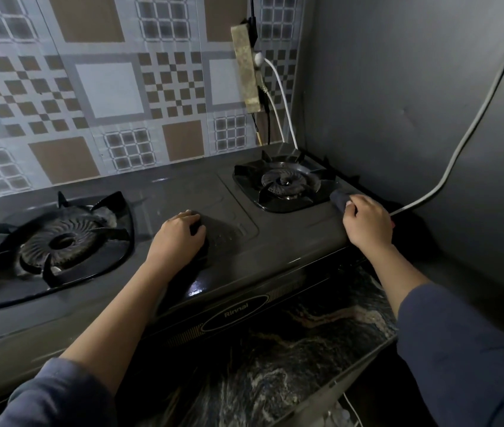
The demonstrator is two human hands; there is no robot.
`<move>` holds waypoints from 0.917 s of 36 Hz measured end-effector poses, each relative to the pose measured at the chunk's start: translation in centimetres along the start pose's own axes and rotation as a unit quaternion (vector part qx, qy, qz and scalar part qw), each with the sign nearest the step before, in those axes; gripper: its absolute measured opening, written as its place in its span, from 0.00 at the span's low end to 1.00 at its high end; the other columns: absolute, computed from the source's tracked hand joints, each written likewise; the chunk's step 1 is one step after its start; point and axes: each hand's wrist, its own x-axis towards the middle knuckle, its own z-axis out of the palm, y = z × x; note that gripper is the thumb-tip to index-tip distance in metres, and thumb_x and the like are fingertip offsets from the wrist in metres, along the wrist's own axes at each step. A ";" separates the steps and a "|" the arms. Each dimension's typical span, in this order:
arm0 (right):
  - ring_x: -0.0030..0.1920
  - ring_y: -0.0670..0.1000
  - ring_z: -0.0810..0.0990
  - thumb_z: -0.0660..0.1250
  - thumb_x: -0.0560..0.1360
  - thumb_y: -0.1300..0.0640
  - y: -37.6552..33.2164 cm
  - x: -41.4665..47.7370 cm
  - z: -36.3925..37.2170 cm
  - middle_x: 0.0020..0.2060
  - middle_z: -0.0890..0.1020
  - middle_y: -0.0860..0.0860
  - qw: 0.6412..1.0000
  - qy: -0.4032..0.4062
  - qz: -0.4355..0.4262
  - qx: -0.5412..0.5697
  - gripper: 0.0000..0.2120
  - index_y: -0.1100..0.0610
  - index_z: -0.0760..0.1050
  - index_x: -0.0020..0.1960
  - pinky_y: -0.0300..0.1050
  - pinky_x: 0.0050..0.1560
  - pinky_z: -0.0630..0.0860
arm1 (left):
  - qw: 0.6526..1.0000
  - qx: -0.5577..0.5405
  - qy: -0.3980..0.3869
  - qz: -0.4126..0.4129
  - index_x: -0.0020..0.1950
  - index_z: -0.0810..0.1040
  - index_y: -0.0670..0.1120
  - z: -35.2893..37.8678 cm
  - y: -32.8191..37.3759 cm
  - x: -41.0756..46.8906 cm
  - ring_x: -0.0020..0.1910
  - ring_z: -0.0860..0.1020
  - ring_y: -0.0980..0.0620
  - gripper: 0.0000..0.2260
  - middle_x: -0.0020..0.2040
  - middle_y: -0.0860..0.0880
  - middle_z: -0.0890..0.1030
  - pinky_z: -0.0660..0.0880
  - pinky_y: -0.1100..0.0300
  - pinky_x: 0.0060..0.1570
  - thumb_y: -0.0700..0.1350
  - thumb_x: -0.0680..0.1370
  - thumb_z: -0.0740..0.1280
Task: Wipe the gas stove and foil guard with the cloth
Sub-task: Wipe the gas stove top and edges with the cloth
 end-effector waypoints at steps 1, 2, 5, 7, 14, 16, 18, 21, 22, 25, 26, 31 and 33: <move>0.58 0.61 0.75 0.57 0.77 0.59 -0.4 -0.1 0.1 0.58 0.79 0.59 1.000 0.004 0.014 -0.006 0.15 0.62 0.77 0.58 0.53 0.61 0.70 | 1.000 0.000 0.000 0.002 0.62 0.76 0.41 0.0 0.0 0.0 0.65 0.72 0.43 0.15 0.67 0.44 0.74 0.69 0.53 0.60 0.45 0.78 0.62; 0.59 0.62 0.74 0.56 0.77 0.59 -0.8 -0.3 0.1 0.58 0.79 0.59 1.000 0.008 0.026 -0.013 0.15 0.62 0.77 0.58 0.54 0.62 0.69 | 1.000 -0.001 0.000 0.004 0.62 0.76 0.41 -0.1 0.0 0.0 0.65 0.72 0.43 0.15 0.67 0.44 0.74 0.69 0.53 0.60 0.44 0.78 0.61; 0.63 0.62 0.70 0.55 0.78 0.58 -1.8 -1.1 0.3 0.61 0.76 0.61 0.997 0.012 0.068 -0.046 0.17 0.62 0.74 0.62 0.55 0.67 0.63 | 1.000 -0.001 -0.005 0.006 0.62 0.76 0.42 -0.1 -0.1 0.1 0.66 0.71 0.44 0.15 0.68 0.45 0.73 0.69 0.54 0.60 0.45 0.78 0.61; 0.65 0.62 0.68 0.54 0.78 0.57 -2.5 -1.8 0.5 0.64 0.73 0.61 0.994 0.009 0.094 -0.058 0.18 0.61 0.71 0.65 0.55 0.66 0.62 | 1.000 0.001 -0.010 0.009 0.61 0.77 0.42 -0.2 -0.3 0.3 0.66 0.71 0.44 0.15 0.68 0.45 0.73 0.70 0.53 0.59 0.46 0.77 0.62; 0.65 0.61 0.69 0.56 0.78 0.57 -5.1 -5.5 1.5 0.64 0.74 0.59 0.996 0.036 0.061 -0.051 0.18 0.61 0.73 0.64 0.55 0.64 0.64 | 0.999 0.001 -0.034 0.019 0.62 0.76 0.42 -0.6 -0.6 0.6 0.63 0.73 0.42 0.16 0.65 0.44 0.75 0.71 0.51 0.58 0.46 0.77 0.62; 0.60 0.62 0.74 0.54 0.76 0.55 -6.2 -6.5 1.8 0.59 0.78 0.60 0.997 0.048 0.035 -0.045 0.19 0.62 0.76 0.59 0.56 0.60 0.69 | 0.999 -0.001 -0.038 0.022 0.62 0.76 0.42 -0.7 -0.7 0.7 0.63 0.73 0.42 0.15 0.65 0.44 0.75 0.71 0.52 0.58 0.46 0.77 0.62; 0.55 0.62 0.78 0.52 0.72 0.54 -7.3 -7.4 2.1 0.53 0.81 0.60 0.998 0.054 -0.003 -0.036 0.22 0.63 0.79 0.54 0.56 0.55 0.73 | 0.999 -0.004 -0.040 0.024 0.60 0.77 0.41 -0.8 -0.8 0.7 0.62 0.73 0.42 0.15 0.63 0.43 0.76 0.71 0.52 0.57 0.46 0.77 0.62; 0.49 0.61 0.81 0.53 0.71 0.54 -8.9 -8.3 2.6 0.49 0.83 0.58 0.996 0.037 -0.065 -0.039 0.21 0.62 0.80 0.51 0.53 0.51 0.76 | 0.999 -0.008 -0.043 0.030 0.60 0.77 0.40 -0.9 -0.9 0.7 0.62 0.73 0.42 0.14 0.63 0.43 0.76 0.71 0.52 0.58 0.45 0.77 0.62; 0.48 0.61 0.81 0.53 0.70 0.53 -9.4 -8.6 2.6 0.47 0.83 0.58 0.995 0.030 -0.082 -0.041 0.21 0.61 0.81 0.51 0.52 0.49 0.76 | 0.998 -0.010 -0.044 0.032 0.59 0.77 0.40 -0.9 -1.0 0.6 0.62 0.73 0.42 0.14 0.63 0.42 0.76 0.71 0.52 0.58 0.45 0.77 0.62; 0.52 0.59 0.81 0.55 0.72 0.55 -10.6 -8.9 2.6 0.52 0.82 0.56 0.989 -0.002 -0.137 -0.051 0.19 0.58 0.80 0.55 0.51 0.51 0.75 | 0.998 -0.015 -0.049 0.040 0.60 0.77 0.40 -1.0 -1.3 0.6 0.63 0.72 0.42 0.15 0.64 0.42 0.76 0.70 0.53 0.59 0.45 0.77 0.63; 0.57 0.57 0.78 0.55 0.74 0.55 -10.9 -8.8 2.6 0.56 0.81 0.55 0.987 -0.024 -0.151 -0.055 0.19 0.57 0.78 0.59 0.50 0.55 0.73 | 0.998 -0.016 -0.052 0.042 0.60 0.77 0.40 -1.0 -1.4 0.6 0.64 0.72 0.42 0.15 0.64 0.42 0.76 0.70 0.53 0.60 0.46 0.77 0.62; 0.70 0.52 0.66 0.54 0.79 0.55 -11.9 -7.5 2.7 0.70 0.69 0.50 0.967 -0.149 -0.191 -0.073 0.19 0.53 0.66 0.70 0.49 0.67 0.62 | 0.997 -0.016 -0.053 0.048 0.60 0.77 0.40 -1.2 -1.6 0.6 0.64 0.72 0.43 0.15 0.64 0.43 0.76 0.70 0.54 0.60 0.46 0.77 0.63; 0.71 0.52 0.64 0.53 0.79 0.55 -12.4 -6.8 2.9 0.72 0.67 0.50 0.959 -0.185 -0.201 -0.070 0.20 0.53 0.65 0.71 0.50 0.69 0.61 | 0.997 -0.010 -0.055 0.050 0.61 0.77 0.40 -1.2 -1.6 0.6 0.64 0.72 0.43 0.15 0.64 0.43 0.75 0.69 0.54 0.60 0.46 0.77 0.63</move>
